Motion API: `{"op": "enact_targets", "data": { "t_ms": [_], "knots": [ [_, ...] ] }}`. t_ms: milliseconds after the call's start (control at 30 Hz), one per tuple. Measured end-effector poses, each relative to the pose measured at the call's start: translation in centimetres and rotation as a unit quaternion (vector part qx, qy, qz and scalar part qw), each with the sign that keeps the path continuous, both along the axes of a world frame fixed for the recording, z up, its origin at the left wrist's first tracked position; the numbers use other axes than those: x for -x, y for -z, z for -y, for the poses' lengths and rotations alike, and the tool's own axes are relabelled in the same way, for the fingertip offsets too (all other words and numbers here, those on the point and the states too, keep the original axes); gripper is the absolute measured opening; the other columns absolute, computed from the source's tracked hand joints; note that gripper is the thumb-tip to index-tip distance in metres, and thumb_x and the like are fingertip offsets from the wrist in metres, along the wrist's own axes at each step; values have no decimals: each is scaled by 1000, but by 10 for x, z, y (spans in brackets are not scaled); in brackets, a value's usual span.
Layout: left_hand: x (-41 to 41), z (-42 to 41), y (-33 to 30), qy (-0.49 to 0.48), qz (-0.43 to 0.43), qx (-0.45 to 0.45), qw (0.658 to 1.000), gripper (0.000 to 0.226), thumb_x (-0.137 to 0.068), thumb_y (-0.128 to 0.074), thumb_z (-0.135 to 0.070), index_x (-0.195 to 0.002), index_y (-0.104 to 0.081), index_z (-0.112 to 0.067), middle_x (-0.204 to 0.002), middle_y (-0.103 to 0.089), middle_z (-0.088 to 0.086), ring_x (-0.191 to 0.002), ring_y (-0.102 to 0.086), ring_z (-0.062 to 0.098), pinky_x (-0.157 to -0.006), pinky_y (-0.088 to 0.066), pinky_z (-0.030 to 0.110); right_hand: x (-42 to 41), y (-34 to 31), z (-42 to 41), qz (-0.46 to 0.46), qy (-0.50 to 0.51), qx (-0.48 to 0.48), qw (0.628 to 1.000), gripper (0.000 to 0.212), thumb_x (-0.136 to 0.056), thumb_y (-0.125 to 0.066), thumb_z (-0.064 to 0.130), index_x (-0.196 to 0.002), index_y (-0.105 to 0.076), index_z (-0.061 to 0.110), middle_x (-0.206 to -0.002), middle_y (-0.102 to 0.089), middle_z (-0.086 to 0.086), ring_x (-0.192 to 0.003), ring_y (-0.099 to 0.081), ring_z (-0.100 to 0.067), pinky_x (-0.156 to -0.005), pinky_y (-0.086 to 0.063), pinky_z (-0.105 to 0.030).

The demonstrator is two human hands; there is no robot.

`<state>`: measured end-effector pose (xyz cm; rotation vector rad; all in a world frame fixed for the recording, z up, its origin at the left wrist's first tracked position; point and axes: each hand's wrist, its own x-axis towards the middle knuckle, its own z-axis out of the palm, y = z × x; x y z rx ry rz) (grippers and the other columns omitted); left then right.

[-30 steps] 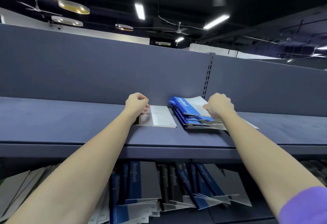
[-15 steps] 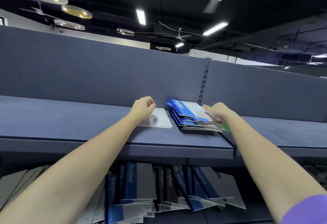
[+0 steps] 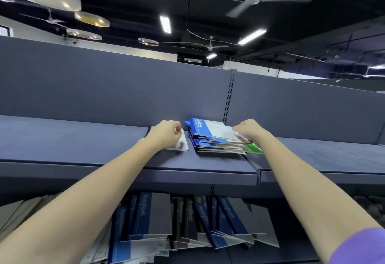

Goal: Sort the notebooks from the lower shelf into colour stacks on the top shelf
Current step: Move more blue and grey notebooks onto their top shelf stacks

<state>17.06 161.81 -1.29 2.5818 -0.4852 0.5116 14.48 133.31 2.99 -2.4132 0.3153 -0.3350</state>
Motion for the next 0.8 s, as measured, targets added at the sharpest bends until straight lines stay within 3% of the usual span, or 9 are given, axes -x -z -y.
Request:
{"op": "enact_targets", "data": {
  "t_ms": [100, 200, 267, 300, 367, 467, 567, 700, 800],
  "knots": [
    [21, 15, -3, 15, -5, -37, 999, 11, -92, -47, -18, -88, -58, -19, -93, -64, 2, -87, -59, 28, -73, -48, 34, 12, 10, -5, 37, 23, 15, 999, 37, -89, -53, 19, -60, -30, 21, -56, -31, -2, -61, -27, -22, -56, -25, -33],
    [35, 24, -2, 46, -14, -72, 996, 14, -89, -50, -19, -96, -62, -14, -99, -65, 3, -89, -58, 29, -72, -48, 34, 36, 21, -14, 69, 37, 27, 997, 34, -96, -50, 27, -65, -43, 14, -67, -47, -12, -72, -44, -29, -66, -37, -33],
    [45, 26, -5, 54, -1, -85, 995, 18, -88, -51, -20, -99, -64, -15, -101, -65, 5, -87, -57, 28, -70, -47, 33, 52, 25, -18, 85, 42, 21, 995, 35, -100, -49, 33, -92, -64, 3, -97, -65, -21, -97, -58, -37, -80, -42, -33],
    [53, 26, -7, 59, 6, -89, 994, 16, -89, -51, -19, -98, -64, -14, -100, -64, 6, -86, -56, 29, -70, -46, 33, 61, 27, -20, 97, 53, 22, 994, 37, -100, -49, 34, -112, -64, 3, -115, -66, -17, -111, -58, -35, -84, -40, -32],
    [70, 26, -8, 69, 20, -85, 994, 13, -90, -50, -16, -94, -62, -12, -97, -61, 7, -85, -56, 29, -69, -45, 33, 84, 30, -28, 116, 80, 34, 989, 39, -99, -50, 31, -128, -58, 7, -128, -63, -12, -116, -55, -30, -84, -36, -30],
    [95, 21, -7, 112, 28, -55, 992, 13, -90, -49, -15, -89, -62, -14, -93, -64, 7, -84, -58, 29, -68, -44, 32, 116, 35, -44, 117, 104, 50, 986, 26, -96, -50, 19, -115, -63, 8, -114, -66, -10, -95, -53, -23, -80, -40, -29],
    [119, 18, 5, 186, 11, -34, 982, 14, -89, -49, -14, -83, -62, -17, -87, -66, 3, -84, -60, 27, -71, -50, 33, 149, 50, -65, 120, 109, 53, 985, 19, -95, -50, 16, -103, -65, 8, -96, -64, -5, -93, -58, -25, -77, -40, -27],
    [153, 11, 31, 265, -1, -10, 964, 13, -93, -53, -18, -87, -64, -15, -85, -61, -2, -82, -58, 22, -75, -50, 33, 178, 90, -91, 93, 101, 32, 990, 12, -94, -52, 15, -104, -58, 12, -99, -58, 0, -93, -51, -21, -77, -34, -26],
    [168, 3, 67, 259, -25, -83, 962, 11, -93, -51, -19, -94, -62, -17, -93, -62, -1, -86, -57, 24, -75, -50, 36, 190, 130, -107, 41, 81, 21, 996, 15, -94, -55, 16, -107, -60, 11, -101, -60, 0, -93, -54, -20, -77, -37, -26]
  ]
}}
